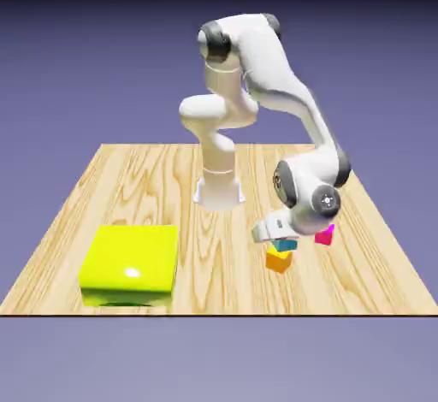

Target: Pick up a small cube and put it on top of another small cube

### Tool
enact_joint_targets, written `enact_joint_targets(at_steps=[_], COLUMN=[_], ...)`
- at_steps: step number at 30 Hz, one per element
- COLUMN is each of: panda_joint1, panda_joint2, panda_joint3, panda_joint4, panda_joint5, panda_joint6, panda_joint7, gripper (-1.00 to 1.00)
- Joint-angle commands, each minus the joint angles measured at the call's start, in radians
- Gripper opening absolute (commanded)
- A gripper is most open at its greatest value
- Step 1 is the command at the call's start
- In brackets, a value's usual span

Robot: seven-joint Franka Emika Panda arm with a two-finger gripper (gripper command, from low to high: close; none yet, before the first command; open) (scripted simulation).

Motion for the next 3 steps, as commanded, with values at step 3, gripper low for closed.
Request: enact_joint_targets(at_steps=[3], panda_joint1=[-0.002], panda_joint2=[-0.023], panda_joint3=[0.003], panda_joint4=[0.064], panda_joint5=[0.004], panda_joint6=[-0.087], panda_joint7=[-0.002], gripper=[1.00])
